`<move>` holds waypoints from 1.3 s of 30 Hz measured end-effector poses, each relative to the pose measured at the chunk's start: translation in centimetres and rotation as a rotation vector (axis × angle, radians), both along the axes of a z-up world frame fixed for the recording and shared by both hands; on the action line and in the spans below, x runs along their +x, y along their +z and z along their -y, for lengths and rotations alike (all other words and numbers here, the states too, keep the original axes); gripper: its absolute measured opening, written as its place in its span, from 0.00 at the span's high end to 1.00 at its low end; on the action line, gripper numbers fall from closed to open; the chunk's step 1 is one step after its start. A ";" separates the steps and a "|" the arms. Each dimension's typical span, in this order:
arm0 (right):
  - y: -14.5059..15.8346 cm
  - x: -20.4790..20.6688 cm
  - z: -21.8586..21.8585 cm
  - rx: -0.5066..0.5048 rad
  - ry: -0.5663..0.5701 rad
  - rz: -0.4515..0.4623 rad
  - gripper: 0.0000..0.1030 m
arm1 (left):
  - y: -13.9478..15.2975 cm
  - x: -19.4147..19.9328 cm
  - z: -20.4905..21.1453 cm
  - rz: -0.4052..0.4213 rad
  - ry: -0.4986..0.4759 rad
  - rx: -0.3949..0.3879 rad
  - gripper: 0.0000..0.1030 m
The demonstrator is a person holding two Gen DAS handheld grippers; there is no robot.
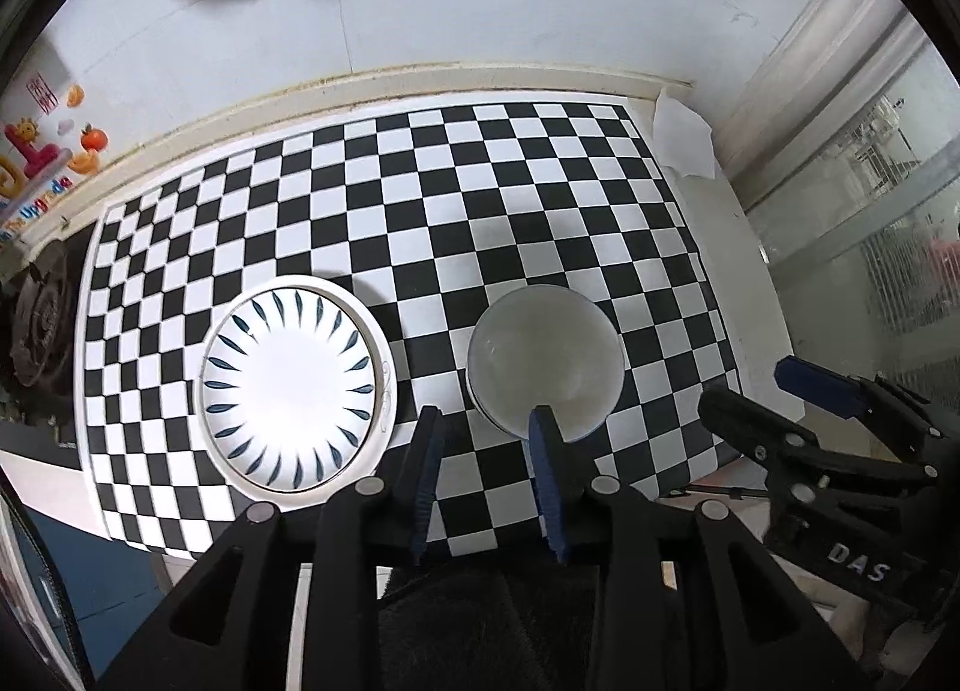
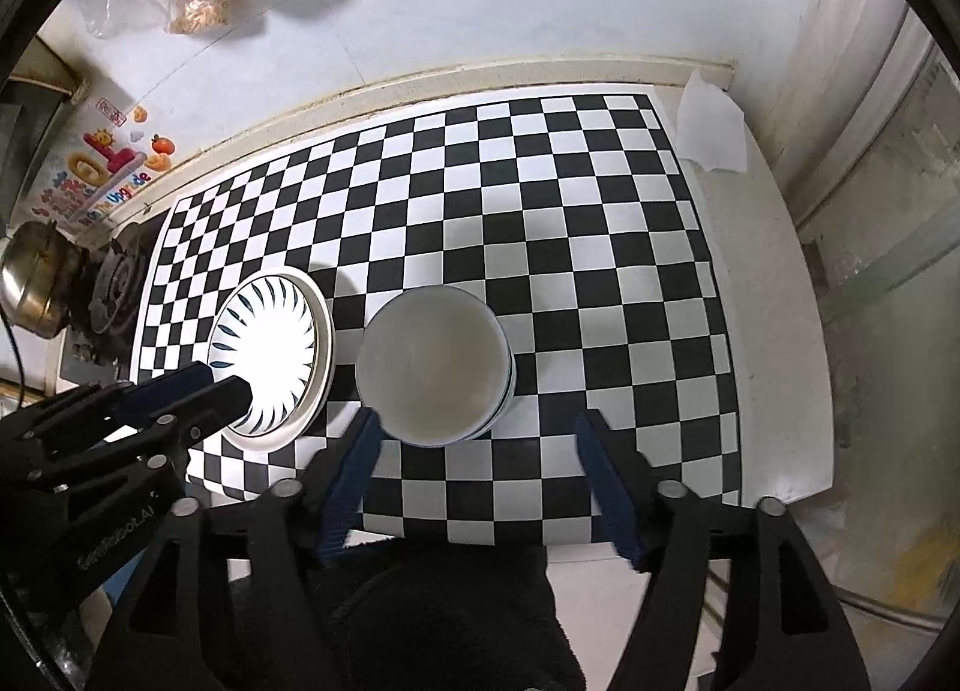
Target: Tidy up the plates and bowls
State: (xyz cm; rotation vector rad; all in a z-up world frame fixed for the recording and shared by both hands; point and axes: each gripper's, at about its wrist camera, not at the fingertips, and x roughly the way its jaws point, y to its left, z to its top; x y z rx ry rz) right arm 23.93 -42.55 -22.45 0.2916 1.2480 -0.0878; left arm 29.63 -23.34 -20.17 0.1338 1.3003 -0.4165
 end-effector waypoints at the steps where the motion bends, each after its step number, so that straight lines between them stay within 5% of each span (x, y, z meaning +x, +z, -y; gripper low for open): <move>1: -0.4 0.2 0.3 0.013 -0.003 -0.003 0.24 | -0.8 0.6 0.0 -0.016 0.007 -0.003 0.70; 4: -2.7 1.0 2.1 0.092 -0.039 -0.013 0.19 | -3.0 2.1 -0.3 -0.067 0.034 -0.019 0.69; 8: -7.2 2.6 5.0 0.217 -0.109 -0.046 0.18 | -8.2 5.5 -0.5 -0.259 0.071 -0.109 0.69; 14: -14.5 5.0 7.5 0.432 -0.161 -0.108 0.18 | -13.8 8.5 0.2 -0.432 0.109 -0.200 0.69; 28: -23.3 8.0 4.4 0.587 -0.067 -0.233 0.19 | -20.4 9.9 3.5 -0.577 -0.002 -0.184 0.61; 33: -24.5 8.6 3.6 0.571 -0.055 -0.229 0.44 | -21.0 10.2 2.9 -0.589 0.026 -0.248 0.62; 39: -24.7 8.6 3.3 0.561 -0.049 -0.223 0.46 | -20.5 9.8 2.8 -0.552 0.026 -0.240 0.63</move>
